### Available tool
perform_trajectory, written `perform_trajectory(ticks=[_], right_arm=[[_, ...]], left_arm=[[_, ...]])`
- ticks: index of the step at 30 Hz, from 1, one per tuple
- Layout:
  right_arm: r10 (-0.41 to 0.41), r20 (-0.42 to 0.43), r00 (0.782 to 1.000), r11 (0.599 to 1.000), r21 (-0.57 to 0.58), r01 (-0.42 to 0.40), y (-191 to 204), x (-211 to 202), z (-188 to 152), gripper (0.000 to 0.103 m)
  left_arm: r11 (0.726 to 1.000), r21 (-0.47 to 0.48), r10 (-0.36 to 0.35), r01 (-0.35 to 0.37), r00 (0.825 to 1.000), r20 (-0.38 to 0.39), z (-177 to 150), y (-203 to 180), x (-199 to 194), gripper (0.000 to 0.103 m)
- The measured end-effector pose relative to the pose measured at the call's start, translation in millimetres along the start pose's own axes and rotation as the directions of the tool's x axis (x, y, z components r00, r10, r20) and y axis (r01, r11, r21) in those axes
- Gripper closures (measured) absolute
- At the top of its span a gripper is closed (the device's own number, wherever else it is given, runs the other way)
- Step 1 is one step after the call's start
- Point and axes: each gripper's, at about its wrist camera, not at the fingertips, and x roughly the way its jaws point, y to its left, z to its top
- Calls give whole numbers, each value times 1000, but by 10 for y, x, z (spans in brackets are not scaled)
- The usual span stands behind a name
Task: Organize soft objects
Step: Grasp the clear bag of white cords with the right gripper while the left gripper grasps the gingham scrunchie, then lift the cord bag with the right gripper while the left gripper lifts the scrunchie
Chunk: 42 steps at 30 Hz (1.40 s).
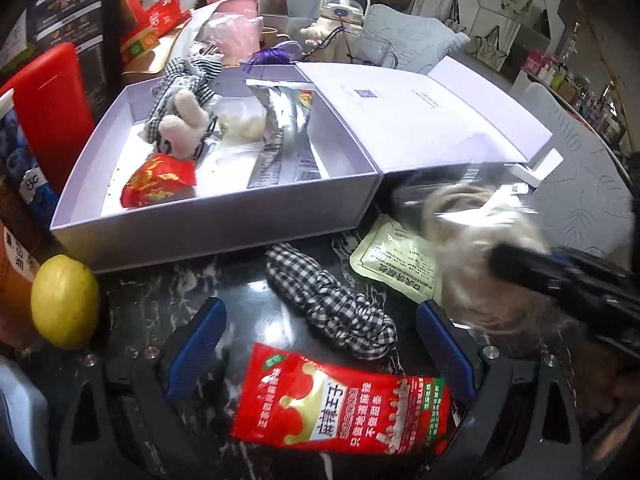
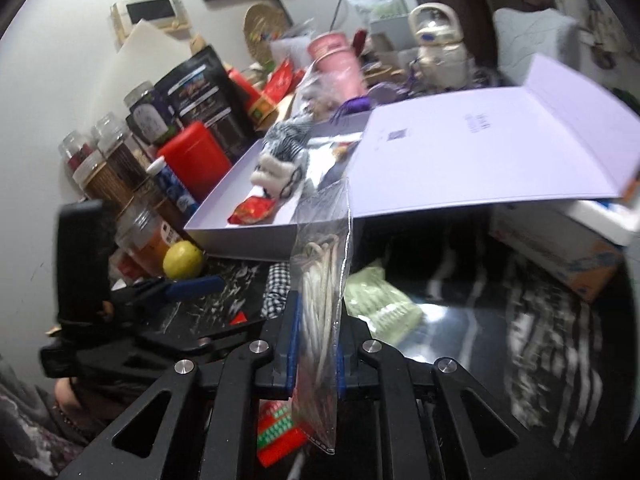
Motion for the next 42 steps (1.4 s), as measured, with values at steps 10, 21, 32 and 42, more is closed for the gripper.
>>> perform_trajectory(ticks=[10,21,32,42], right_arm=[[-199,-33,979,977,67,201,-134,-256,-218,89],[-219,-30,975,970,99,221,-118,-350,-395,89],[-217,-56,974,976,16,219,266,-455,-565,89],[-218,-116,969,976,-31,216,564,-290,-799,89]], left_arm=[[997,38,66,-65,997,-44,-1,-97,293,50],[997,69,29,-28,999,-13,-160,-170,22,74],[996,82,-35,37,999,-28,-620,-136,-652,74],[999,37,11,-9,998,-63,-1165,137,-803,74]])
